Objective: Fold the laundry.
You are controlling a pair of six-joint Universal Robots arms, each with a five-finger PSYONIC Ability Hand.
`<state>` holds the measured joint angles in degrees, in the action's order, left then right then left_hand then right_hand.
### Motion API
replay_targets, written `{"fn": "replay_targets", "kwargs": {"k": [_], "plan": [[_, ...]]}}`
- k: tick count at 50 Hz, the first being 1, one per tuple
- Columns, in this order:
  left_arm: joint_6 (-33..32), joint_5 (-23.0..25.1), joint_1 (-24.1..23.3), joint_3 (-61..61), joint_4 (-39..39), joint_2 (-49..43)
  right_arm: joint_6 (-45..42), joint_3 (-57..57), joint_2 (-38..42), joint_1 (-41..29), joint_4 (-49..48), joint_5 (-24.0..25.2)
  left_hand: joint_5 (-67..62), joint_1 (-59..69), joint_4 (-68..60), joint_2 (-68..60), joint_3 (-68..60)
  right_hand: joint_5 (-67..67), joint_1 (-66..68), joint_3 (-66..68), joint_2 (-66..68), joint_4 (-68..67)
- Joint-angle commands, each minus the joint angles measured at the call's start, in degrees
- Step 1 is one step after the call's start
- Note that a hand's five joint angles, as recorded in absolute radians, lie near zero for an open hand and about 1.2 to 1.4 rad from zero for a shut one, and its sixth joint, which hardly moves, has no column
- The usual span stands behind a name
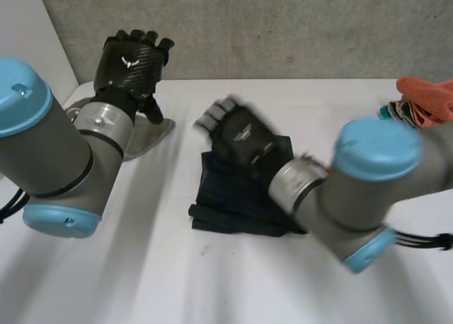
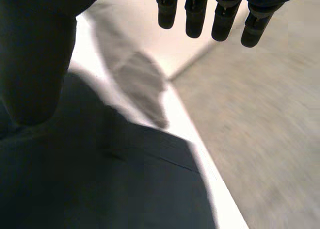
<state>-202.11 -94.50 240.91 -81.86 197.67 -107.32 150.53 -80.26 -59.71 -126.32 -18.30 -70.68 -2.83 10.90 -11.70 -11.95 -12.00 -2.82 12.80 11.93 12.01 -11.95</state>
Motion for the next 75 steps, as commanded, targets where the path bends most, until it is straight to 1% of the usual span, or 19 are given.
{"fn": "replay_targets", "kwargs": {"k": [1, 4, 5, 9, 14, 19, 23, 27, 30, 31, 36, 42, 48, 53, 59, 60, 64, 68, 75], "plan": [[4.34, 2.73, -1.58, 6.61, -0.36, -4.46, 31.98, -1.75, -10.51, 8.1, 5.18, -5.51, 2.83, -0.9, 1.7, 1.95, 2.0, 2.82, -2.8, -1.93, -2.01, 1.95], [8.74, 5.63, -4.03, 10.74, -1.32, -8.42, 32.19, -0.61, -10.34, 11.34, 11.5, -6.48, 2.62, -0.69, 1.48, 1.74, 1.79, 2.82, -2.8, -1.93, -2.01, 1.95], [10.75, 7.29, -6.3, 12.76, -2.46, -10.69, 31.84, -0.16, -10.17, 12.14, 13.01, -6.92, 2.45, -0.52, 1.32, 1.57, 1.62, 2.82, -2.8, -1.93, -2.01, 1.95], [13.14, 11.51, -9.22, 18.03, -6.14, -17.02, 30.44, 2.91, -7.8, 13.47, 18.65, -10.34, 2.45, -0.52, 1.31, 1.57, 1.62, 2.82, -2.8, -1.93, -2.01, 1.95], [12.97, 13.02, -9.4, 23.14, -10.2, -24.76, 29.55, 5.64, -3.32, 13.91, 21.02, -11.14, 1.94, -0.02, 0.81, 1.06, 1.12, 2.82, -2.8, -1.93, -2.01, 1.95], [11.39, 11.36, -9.31, 26.31, -14.24, -29.86, 29.38, 7.39, 2.21, 12.94, 21.73, -7.64, 1.27, 0.66, 0.14, 0.39, 0.44, 2.82, -2.8, -1.93, -2.01, 1.95], [3.16, 5.49, -9.23, 27.72, -16.88, -33.03, 28.42, 9.76, 7.3, 12.85, 22.78, -5.87, 1.27, 0.66, 0.14, 0.39, 0.44, 2.82, -2.8, -1.93, -2.01, 1.95], [-5.72, -0.32, -8.96, 27.46, -17.76, -33.74, 26.66, 13.1, 12.93, 12.68, 24.88, -6.13, 0.77, 1.16, -0.37, -0.11, -0.06, 2.82, -2.8, -1.93, -2.01, 1.95], [-9.35, -2.18, -8.61, 26.84, -18.9, -34.09, 24.81, 15.04, 15.58, 12.07, 26.38, -7.71, -0.41, 2.33, -1.54, -1.29, -1.24, 2.82, -2.8, -1.93, -2.01, 1.95], [-10.49, -2.18, -8.26, 26.4, -20.12, -34.27, 23.5, 16.18, 16.46, 11.19, 27.34, -9.8, -0.58, 2.5, -1.71, -1.46, -1.41, 2.82, -2.8, -1.93, -2.01, 1.95], [-9.71, -1.83, -8.17, 25.7, -24.0, -34.09, 19.19, 17.59, 15.59, 9.08, 28.06, -15.35, -0.08, 2.01, -1.21, -0.96, -0.91, 2.82, -2.8, -1.93, -2.01, 1.95], [-7.52, -0.69, -8.87, 25.7, -24.88, -30.24, 17.43, 15.06, 6.91, 7.94, 27.27, -16.24, 2.44, -0.52, 1.31, 1.56, 1.62, 2.82, -2.8, -1.93, -2.01, 1.95], [-0.4, 3.43, -8.17, 25.87, -24.35, -20.3, 15.06, 8.29, -0.05, 4.78, 22.88, -17.38, 2.61, -0.69, 1.48, 1.73, 1.79, 2.82, -2.8, -1.93, -2.01, 1.95], [5.57, 8.44, -7.38, 26.31, -22.16, -15.12, 10.93, -2.41, -4.36, 0.12, 16.56, -20.53, 2.61, -0.69, 1.48, 1.73, 1.79, 2.82, -2.8, -1.93, -2.01, 1.95], [9.36, 22.67, -3.78, 26.49, -21.8, -12.03, 9.43, -11.05, -4.28, -3.75, 9.79, -23.18, 1.78, 0.15, 0.64, 0.89, 0.95, 2.82, -2.8, -1.93, -2.01, 1.95], [10.06, 27.65, -3.34, 26.23, -22.24, -11.94, 9.43, -12.71, -3.67, -4.54, 6.99, -23.7, 1.77, 0.15, 0.64, 0.89, 0.95, 2.82, -2.8, -1.93, -2.01, 1.95], [12.6, 36.81, -2.99, 26.05, -24.17, -11.86, 9.34, -14.92, 0.37, -5.34, -1.1, -25.2, 1.77, 0.15, 0.64, 0.89, 0.95, 2.82, -2.8, -1.93, -2.01, 1.95], [14.19, 39.74, -2.9, 25.87, -24.97, -11.86, 8.99, -14.31, 3.28, -5.25, -6.48, -26.69, 1.61, 0.32, 0.47, 0.72, 0.78, 2.82, -2.8, -1.93, -2.01, 1.95], [14.46, 39.74, -3.07, 25.35, -24.97, -11.94, 7.49, -9.92, 8.72, -5.08, -12.11, -27.75, 1.61, 0.32, 0.47, 0.72, 0.78, 2.82, -2.8, -1.93, -2.01, 1.95]]}}
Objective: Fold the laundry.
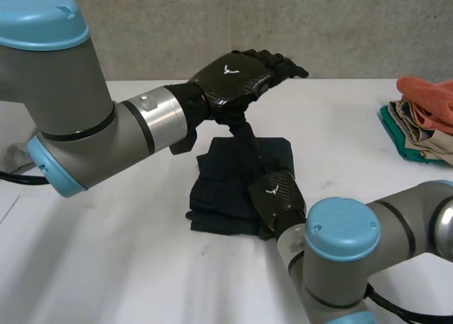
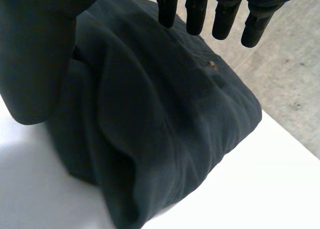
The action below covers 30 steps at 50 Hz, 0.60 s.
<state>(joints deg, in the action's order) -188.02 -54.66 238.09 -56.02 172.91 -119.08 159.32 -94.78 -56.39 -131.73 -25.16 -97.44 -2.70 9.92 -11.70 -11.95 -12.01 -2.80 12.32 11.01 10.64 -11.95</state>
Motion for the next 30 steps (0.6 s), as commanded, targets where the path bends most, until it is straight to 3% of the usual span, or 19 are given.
{"fn": "replay_targets", "kwargs": {"k": [1, 6, 7, 9, 10, 21, 30], "plan": [[0.37, -0.09, -0.26, -0.67, -0.21, -0.19, -1.38, 5.21, 6.02, 0.33, -5.34, -1.09, 1.48, 1.31, 0.47, 0.72, 0.78, 2.8, -2.32, -1.01, -0.64, 1.95], [0.37, -0.09, -0.34, -1.37, -0.12, -0.19, -1.47, 7.85, 7.43, 0.42, -5.86, -1.0, 1.48, 1.31, 0.47, 0.72, 0.78, 1.43, -0.95, 0.36, 0.73, 0.58], [0.46, -0.09, -0.34, -1.37, -0.12, -0.11, -1.03, 8.98, 7.43, 0.51, -5.86, -0.65, 1.48, 1.31, 0.47, 0.72, 0.78, -19.61, 20.09, 21.4, 21.77, -20.46], [0.46, -0.09, -0.34, -1.37, -0.12, -0.1, -0.77, 9.87, 7.43, 0.51, -5.78, -0.04, 1.48, 1.31, 0.47, 0.72, 0.78, -45.74, 46.23, 47.53, 47.9, -46.6], [0.46, -0.09, -0.34, -1.28, -0.12, -0.1, -0.68, 11.18, 7.43, 1.12, -5.43, 0.49, 1.48, 1.31, 0.47, 0.72, 0.78, -66.98, 67.47, 68.78, 69.14, -67.84], [0.46, -0.97, -0.26, -0.93, 0.32, 2.44, 0.2, 15.41, 2.7, 9.11, -5.42, 7.87, 1.48, 1.31, 0.47, 0.72, 0.78, -67.2, 67.68, 68.99, 69.36, -68.05], [2.39, -4.14, -0.34, 1.18, 3.66, 6.48, 4.68, 21.2, -4.25, 21.59, -5.95, 15.95, 1.48, 1.31, 0.47, 0.72, 0.78, -67.2, 67.68, 68.99, 69.36, -68.05]]}}
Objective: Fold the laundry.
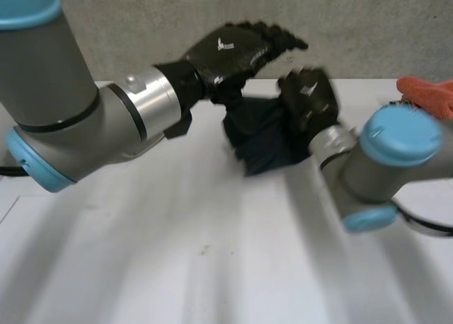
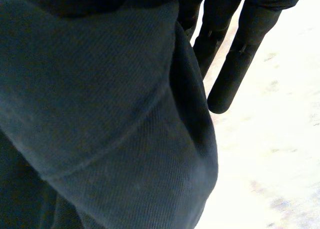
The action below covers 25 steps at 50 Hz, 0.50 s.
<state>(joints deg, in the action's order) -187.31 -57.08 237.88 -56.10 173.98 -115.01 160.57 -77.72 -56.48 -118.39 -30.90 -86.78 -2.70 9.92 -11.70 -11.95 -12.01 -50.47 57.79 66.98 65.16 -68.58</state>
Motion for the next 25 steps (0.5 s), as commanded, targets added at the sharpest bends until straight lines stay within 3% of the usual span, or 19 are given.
{"fn": "replay_targets", "kwargs": {"k": [1, 8, 12, 17, 25], "plan": [[2.21, -1.64, -0.14, 1.26, 3.03, 2.77, 4.3, 5.11, -4.42, 9.92, -0.21, 6.09, 1.48, 1.31, 0.47, 0.72, 0.78, -19.53, 22.21, 13.02, 14.84, -11.42], [6.43, -1.72, -0.14, 0.82, 5.58, 4.8, 12.21, 13.99, -7.15, 24.07, -0.21, 13.64, 1.48, 1.31, 0.47, 0.72, 0.78, -19.53, 22.21, 13.02, 14.84, -11.42], [6.78, -1.81, -0.4, 0.38, 5.58, 5.06, 17.48, 18.74, -4.52, 32.86, -0.39, 18.57, 1.31, 1.48, 0.3, 0.56, 0.62, -19.53, 22.21, 13.02, 14.84, -11.42], [6.7, -1.81, -0.58, -0.67, 5.58, 5.06, 23.28, 24.71, 5.22, 41.47, -2.58, 23.92, 1.31, 1.48, 0.3, 0.56, 0.62, -19.53, 22.21, 13.02, 14.84, -11.42], [6.69, -1.98, -0.66, -1.9, 5.58, 4.36, 24.44, 27.98, 20.26, 47.64, -4.52, 32.98, 1.14, 1.64, 0.14, 0.39, 0.45, -19.53, 22.21, 13.02, 14.84, -11.42]]}}
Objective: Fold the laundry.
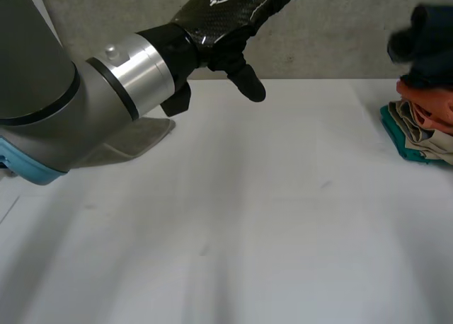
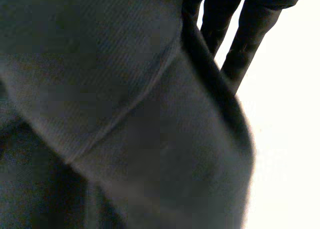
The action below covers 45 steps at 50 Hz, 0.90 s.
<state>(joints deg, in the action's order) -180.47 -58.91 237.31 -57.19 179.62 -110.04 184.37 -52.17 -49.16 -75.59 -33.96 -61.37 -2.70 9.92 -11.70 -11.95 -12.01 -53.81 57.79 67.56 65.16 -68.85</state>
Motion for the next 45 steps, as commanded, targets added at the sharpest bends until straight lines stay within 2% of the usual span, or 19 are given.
{"fn": "replay_targets", "kwargs": {"k": [1, 6, 11, 12, 13, 14, 17, 21, 24, 27, 31, 32, 34, 35, 38, 39, 41, 42, 45], "plan": [[-0.15, -0.16, -0.09, -0.99, -0.06, -0.7, 0.46, 2.43, 13.82, 5.1, -1.37, 8.37, 1.14, 1.64, 0.14, 0.39, 0.45, -16.19, 22.21, 12.44, 14.84, -11.15], [-0.32, -0.16, -0.09, -1.96, -0.06, -0.71, -0.07, 0.33, 15.15, 7.3, -1.81, 10.22, 1.14, 1.64, 0.14, 0.39, 0.45, -16.19, 22.21, 12.44, 14.84, -11.15], [-0.41, -0.16, -0.09, -2.23, -0.06, -0.35, -0.24, -2.92, 11.3, 9.67, -1.98, 11.1, 1.14, 1.64, 0.14, 0.39, 0.45, -16.19, 22.21, 12.44, 14.84, -11.15], [-0.41, -0.16, -0.09, -2.23, -0.06, -0.35, -0.24, -3.19, 10.59, 9.68, -1.9, 11.01, 1.14, 1.64, 0.14, 0.39, 0.45, -5.93, 11.94, 2.17, 4.57, -0.89], [-0.41, -0.16, -0.09, -2.23, -0.06, -0.27, -0.24, -3.46, 9.62, 9.68, -1.81, 10.84, 1.14, 1.64, 0.14, 0.39, 0.45, 11.33, -5.31, -15.08, -12.69, 16.37], [-0.32, -0.16, -0.09, -2.23, -0.06, -0.27, -0.33, -4.42, 7.78, 9.76, -1.11, 10.05, 1.14, 1.64, 0.14, 0.39, 0.45, 53.81, -47.79, -57.56, -55.16, 58.85], [-0.15, -0.16, -0.18, -2.31, -0.14, -0.09, -0.07, -6.35, 4.61, 9.94, -0.06, 9.7, 1.14, 1.64, 0.14, 0.39, 0.45, 53.81, -47.79, -57.56, -55.16, 58.85], [-0.15, -0.16, -1.41, -2.4, -0.23, 0.09, -0.06, -12.05, -6.34, 10.73, 6.51, 8.64, 1.14, 1.64, 0.14, 0.39, 0.45, 53.81, -47.79, -57.56, -55.16, 58.85], [-0.15, -0.16, -2.82, -2.49, -0.32, 0.09, -0.77, -13.57, -10.68, 11.61, 11.36, 7.15, 1.14, 1.64, 0.14, 0.39, 0.45, 53.81, -47.79, -57.56, -55.16, 58.85], [-0.06, -0.16, -3.17, -3.19, -0.32, 0.26, -4.27, -14.01, -13.76, 13.63, 18.74, 1.1, 1.14, 1.64, 0.14, 0.39, 0.45, 53.81, -47.79, -57.56, -55.16, 58.85], [0.03, -0.16, -3.26, -3.55, -0.23, 0.96, -18.13, -13.13, -16.22, 15.65, 28.06, -9.97, 1.14, 1.64, 0.14, 0.39, 0.45, 53.81, -47.79, -57.56, -55.16, 58.85], [0.03, -0.07, -3.26, -3.46, 0.03, 1.4, -24.61, -12.26, -17.1, 15.74, 30.34, -13.91, 1.14, 1.64, 0.14, 0.39, 0.45, 53.81, -47.79, -57.56, -55.16, 58.85], [0.03, -0.16, -3.26, -2.76, 0.29, 1.67, -31.24, -11.2, -17.81, 15.3, 31.15, -18.32, 1.14, 1.64, 0.14, 0.39, 0.45, 53.81, -47.79, -57.56, -55.16, 58.85], [0.03, -0.33, -3.08, -2.32, 0.64, 1.84, -36.23, -10.15, -17.98, 15.04, 29.15, -23.04, 1.14, 1.64, 0.14, 0.39, 0.45, 53.81, -47.79, -57.56, -55.16, 58.85], [0.21, -4.27, -2.38, 1.89, 1.53, 2.81, -36.63, -10.31, -18.6, 12.68, 23.62, -25.55, -0.87, 3.65, -1.88, -1.62, -1.56, 53.81, -47.79, -57.56, -55.16, 58.85], [0.29, -8.81, -1.95, 4.6, 1.53, 3.25, -35.15, -11.27, -20.17, 8.92, 18.11, -24.85, -1.04, 3.83, -2.05, -1.8, -1.74, 53.81, -47.79, -57.56, -55.16, 58.85], [0.38, -13.23, -1.24, 7.08, 1.44, 3.16, -33.38, -12.94, -22.37, 6.17, 13.59, -23.45, -1.05, 3.83, -2.05, -1.8, -1.74, 53.81, -47.79, -57.56, -55.16, 58.85], [0.12, -17.6, 0.15, 9.09, 1.0, 3.08, -31.72, -15.39, -25.08, 3.72, 9.31, -21.53, -1.05, 3.83, -2.05, -1.8, -1.74, 53.81, -47.79, -57.56, -55.16, 58.85], [-0.93, -23.52, 5.67, 10.6, -0.66, 3.07, -28.56, -22.58, -31.4, 0.37, 1.39, -16.35, -0.88, 3.66, -1.88, -1.63, -1.57, 53.81, -47.79, -57.56, -55.16, 58.85]]}}
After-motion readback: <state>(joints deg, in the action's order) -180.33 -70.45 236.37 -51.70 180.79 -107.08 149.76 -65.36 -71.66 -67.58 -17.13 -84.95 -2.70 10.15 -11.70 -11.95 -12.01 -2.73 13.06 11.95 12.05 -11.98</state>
